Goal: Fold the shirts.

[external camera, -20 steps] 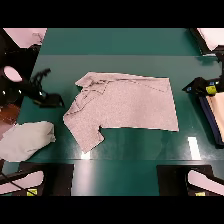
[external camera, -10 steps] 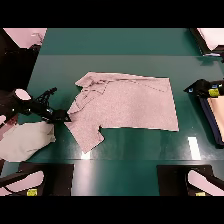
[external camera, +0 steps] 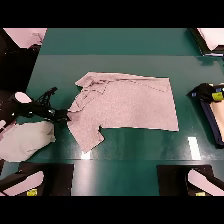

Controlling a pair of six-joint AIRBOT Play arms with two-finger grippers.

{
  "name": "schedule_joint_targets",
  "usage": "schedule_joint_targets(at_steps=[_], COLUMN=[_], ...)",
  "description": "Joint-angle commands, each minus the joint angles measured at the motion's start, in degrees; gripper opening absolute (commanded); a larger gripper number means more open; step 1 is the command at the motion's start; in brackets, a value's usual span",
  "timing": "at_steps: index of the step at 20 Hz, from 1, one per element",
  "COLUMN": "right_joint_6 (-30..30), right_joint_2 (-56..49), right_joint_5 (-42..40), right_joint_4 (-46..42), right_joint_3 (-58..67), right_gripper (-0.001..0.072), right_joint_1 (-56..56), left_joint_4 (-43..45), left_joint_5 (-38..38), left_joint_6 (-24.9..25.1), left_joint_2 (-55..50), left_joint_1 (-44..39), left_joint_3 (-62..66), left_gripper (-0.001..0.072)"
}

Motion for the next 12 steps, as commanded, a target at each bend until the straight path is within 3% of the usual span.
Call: schedule_joint_targets(at_steps=[1, 7, 12], right_joint_6=[0.04, -2.95, -4.0], right_joint_2=[0.22, 0.2, 0.2], right_joint_5=[3.1, -3.74, -6.84], right_joint_4=[-1.92, -1.33, -1.33], right_joint_3=[-6.27, -25.09, -30.53], right_gripper=[0.0313, 0.0313, 0.0313], right_joint_1=[-5.68, -13.9, -13.9], left_joint_4=[-0.68, -0.83, -2.67], left_joint_5=[0.44, 0.44, 0.85], left_joint_6=[-0.31, -0.35, -0.35], left_joint_2=[6.08, 10.84, 10.84], left_joint_1=[-0.02, -0.02, -0.02], left_joint_3=[-0.07, -0.07, -0.09], left_gripper=[0.0023, 0.0023, 0.0024])
